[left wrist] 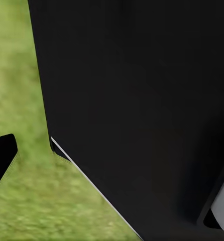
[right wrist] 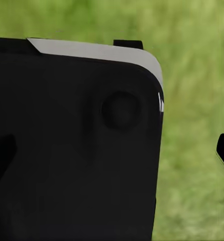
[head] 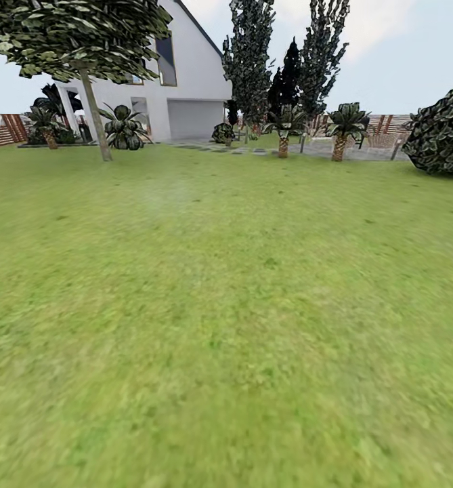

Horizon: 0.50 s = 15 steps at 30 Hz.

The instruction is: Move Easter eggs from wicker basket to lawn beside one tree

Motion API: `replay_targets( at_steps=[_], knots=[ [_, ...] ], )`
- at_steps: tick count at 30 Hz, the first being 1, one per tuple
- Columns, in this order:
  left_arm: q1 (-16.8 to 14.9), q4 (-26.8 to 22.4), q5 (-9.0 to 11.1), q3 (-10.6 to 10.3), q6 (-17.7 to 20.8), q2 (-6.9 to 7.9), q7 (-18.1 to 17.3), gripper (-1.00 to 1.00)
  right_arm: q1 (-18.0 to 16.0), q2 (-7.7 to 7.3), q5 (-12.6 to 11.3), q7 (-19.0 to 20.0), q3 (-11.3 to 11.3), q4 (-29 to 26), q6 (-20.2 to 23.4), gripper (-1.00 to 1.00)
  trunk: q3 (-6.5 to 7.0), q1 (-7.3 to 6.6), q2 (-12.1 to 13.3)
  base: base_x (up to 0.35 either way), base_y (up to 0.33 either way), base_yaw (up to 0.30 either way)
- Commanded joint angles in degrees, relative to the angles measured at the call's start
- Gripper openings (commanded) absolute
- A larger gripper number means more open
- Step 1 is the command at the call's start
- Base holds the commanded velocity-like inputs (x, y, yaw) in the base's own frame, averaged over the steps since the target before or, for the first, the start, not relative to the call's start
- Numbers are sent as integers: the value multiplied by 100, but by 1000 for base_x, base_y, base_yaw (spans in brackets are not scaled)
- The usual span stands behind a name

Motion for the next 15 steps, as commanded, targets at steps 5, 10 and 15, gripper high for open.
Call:
replay_targets(
  at_steps=[5,10,15],
  knots=[
    [3,-11,4,3,1,0,-7,100,0,-1,12,2,5,7,-18,100,-4,3,-2,325,0,0],
    [3,-11,4,3,1,0,-7,100,-3,-1,12,2,5,5,-18,100,-4,3,-2,325,0,0],
    [3,-11,4,3,1,0,-7,100,-1,-1,12,2,5,5,-18,100,-4,3,-2,325,0,0]
  ],
)
